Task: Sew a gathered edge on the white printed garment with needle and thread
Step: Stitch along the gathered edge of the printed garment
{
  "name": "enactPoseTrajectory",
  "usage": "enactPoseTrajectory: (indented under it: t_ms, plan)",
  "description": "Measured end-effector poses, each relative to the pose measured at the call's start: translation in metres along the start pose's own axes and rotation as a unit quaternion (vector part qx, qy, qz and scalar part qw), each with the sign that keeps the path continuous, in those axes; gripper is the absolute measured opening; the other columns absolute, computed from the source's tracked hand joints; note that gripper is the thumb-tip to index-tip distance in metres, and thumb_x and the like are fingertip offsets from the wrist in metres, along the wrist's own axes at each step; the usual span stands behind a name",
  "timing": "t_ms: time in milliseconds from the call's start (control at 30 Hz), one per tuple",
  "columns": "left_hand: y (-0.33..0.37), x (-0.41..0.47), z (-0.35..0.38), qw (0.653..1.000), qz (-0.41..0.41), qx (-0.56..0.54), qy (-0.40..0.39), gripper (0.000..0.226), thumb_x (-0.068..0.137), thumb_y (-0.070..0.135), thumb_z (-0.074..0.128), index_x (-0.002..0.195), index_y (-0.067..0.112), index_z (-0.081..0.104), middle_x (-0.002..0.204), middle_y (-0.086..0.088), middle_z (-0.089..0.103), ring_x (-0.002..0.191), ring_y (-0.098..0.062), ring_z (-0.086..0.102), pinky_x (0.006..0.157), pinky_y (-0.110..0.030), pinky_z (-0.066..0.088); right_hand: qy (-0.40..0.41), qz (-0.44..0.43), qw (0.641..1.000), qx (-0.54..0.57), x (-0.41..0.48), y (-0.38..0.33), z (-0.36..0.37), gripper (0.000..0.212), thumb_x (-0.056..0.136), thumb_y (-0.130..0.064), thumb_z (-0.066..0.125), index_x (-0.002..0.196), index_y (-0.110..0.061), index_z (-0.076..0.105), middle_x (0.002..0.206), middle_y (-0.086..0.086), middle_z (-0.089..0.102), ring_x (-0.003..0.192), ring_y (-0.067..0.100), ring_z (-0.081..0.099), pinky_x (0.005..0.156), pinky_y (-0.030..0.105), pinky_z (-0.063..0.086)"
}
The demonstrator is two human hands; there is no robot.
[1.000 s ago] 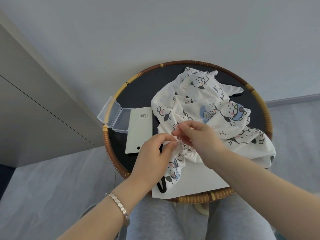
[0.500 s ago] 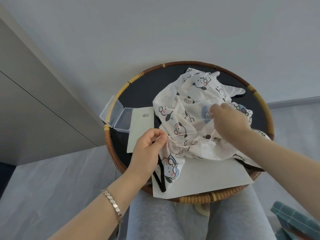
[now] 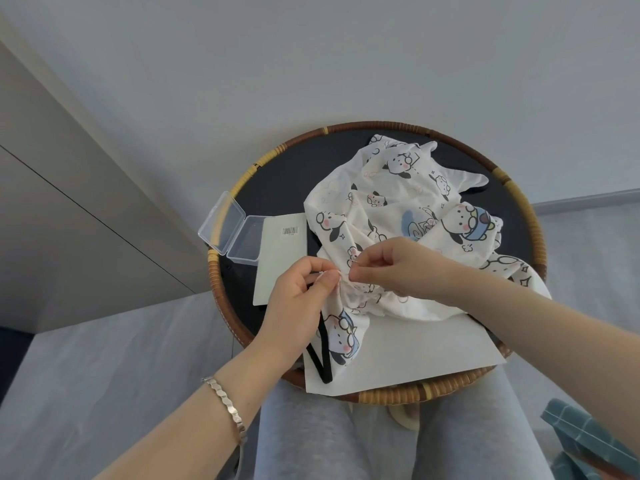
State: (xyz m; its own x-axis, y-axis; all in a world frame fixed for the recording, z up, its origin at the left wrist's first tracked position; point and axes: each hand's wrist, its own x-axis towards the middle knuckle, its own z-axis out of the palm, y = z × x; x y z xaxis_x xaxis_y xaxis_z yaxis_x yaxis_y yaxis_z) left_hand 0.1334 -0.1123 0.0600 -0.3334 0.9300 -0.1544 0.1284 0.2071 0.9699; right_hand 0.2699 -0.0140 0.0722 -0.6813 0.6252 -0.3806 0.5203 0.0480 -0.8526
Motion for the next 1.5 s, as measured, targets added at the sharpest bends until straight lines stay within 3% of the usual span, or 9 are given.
enactPoseTrajectory:
  t_ms: [167,267,333,467,600,967,1100,1300,1500]
  plan:
    - [0.001,0.0,0.0,1.0,0.003,0.001,-0.001,0.013,0.09,0.012,0.055,0.083,0.02,0.061,0.078,0.007,0.064,0.069,0.009,0.058,0.063,-0.002,0.042,0.171,0.135,0.941,-0.26,0.027,0.045,-0.026,0.023,0.089,-0.016,0.047,0.083,-0.002,0.064,0.073,0.01,0.063,0.063,0.022,0.055,0.055,0.028,0.045]
    - [0.001,-0.001,0.0,1.0,0.001,-0.005,0.001,0.013,0.091,0.012,0.055,0.083,0.02,0.061,0.077,0.008,0.063,0.068,0.01,0.058,0.062,-0.001,0.041,0.235,0.213,0.899,-0.303,0.029,0.057,-0.04,0.016,0.087,-0.011,0.04,0.078,-0.009,0.054,0.071,0.007,0.054,0.063,0.024,0.051,0.048,0.025,0.035]
    - [0.0,-0.001,0.0,1.0,-0.001,-0.006,-0.001,0.012,0.091,0.012,0.055,0.083,0.019,0.061,0.077,0.008,0.063,0.068,0.01,0.058,0.062,-0.002,0.041,0.247,0.164,0.91,-0.291,0.024,0.048,-0.037,0.017,0.092,-0.016,0.044,0.096,-0.011,0.06,0.078,0.002,0.057,0.064,0.019,0.053,0.047,0.024,0.034]
    - [0.0,0.001,0.001,1.0,-0.003,-0.014,-0.003,0.014,0.09,0.01,0.055,0.082,0.019,0.061,0.075,0.008,0.064,0.069,0.008,0.059,0.062,-0.003,0.042,0.098,-0.004,0.993,-0.062,0.004,0.008,-0.017,0.012,0.087,-0.03,0.062,0.097,-0.026,0.068,0.054,-0.003,0.038,0.041,0.004,0.03,0.043,0.015,0.027]
    - [0.001,0.001,0.001,1.0,-0.005,-0.012,-0.006,0.013,0.09,0.01,0.055,0.082,0.019,0.061,0.069,0.01,0.064,0.066,0.007,0.059,0.06,-0.004,0.042,-0.017,-0.013,1.0,-0.021,-0.003,-0.005,-0.003,0.009,0.084,-0.031,0.065,0.085,-0.024,0.071,0.052,-0.007,0.043,0.044,0.005,0.031,0.041,0.013,0.028]
    - [0.003,-0.002,-0.002,1.0,-0.003,0.003,-0.013,0.012,0.09,0.011,0.055,0.084,0.019,0.062,0.078,0.007,0.065,0.07,0.009,0.06,0.063,-0.002,0.042,0.19,0.138,0.971,-0.033,0.015,0.024,-0.028,0.01,0.079,-0.013,0.069,0.07,-0.009,0.068,0.051,-0.002,0.043,0.048,0.012,0.039,0.048,0.022,0.032]
    - [0.001,-0.003,-0.003,1.0,-0.005,0.001,-0.022,0.013,0.089,0.011,0.056,0.082,0.019,0.062,0.077,0.007,0.065,0.07,0.009,0.059,0.064,-0.002,0.042,0.211,0.165,0.962,-0.055,0.02,0.038,-0.03,0.02,0.077,-0.011,0.068,0.083,0.008,0.067,0.052,0.002,0.042,0.047,0.016,0.037,0.049,0.021,0.033]
    - [0.001,0.0,-0.005,0.999,0.028,0.041,-0.004,0.015,0.088,0.012,0.058,0.081,0.024,0.063,0.081,0.011,0.065,0.075,0.01,0.057,0.067,-0.002,0.041,0.221,0.027,0.974,-0.037,0.01,0.023,-0.014,0.011,0.086,-0.023,0.061,0.092,-0.016,0.067,0.044,-0.012,0.037,0.041,0.004,0.035,0.045,0.018,0.032]
    - [0.003,0.004,-0.013,0.994,0.062,0.095,-0.001,0.012,0.085,0.016,0.063,0.082,0.026,0.065,0.079,0.014,0.065,0.076,0.011,0.057,0.066,-0.002,0.04,0.069,-0.05,0.996,0.021,-0.006,0.004,0.008,0.022,0.071,-0.042,0.073,0.084,-0.026,0.068,0.044,-0.013,0.027,0.042,0.004,0.025,0.046,0.015,0.021]
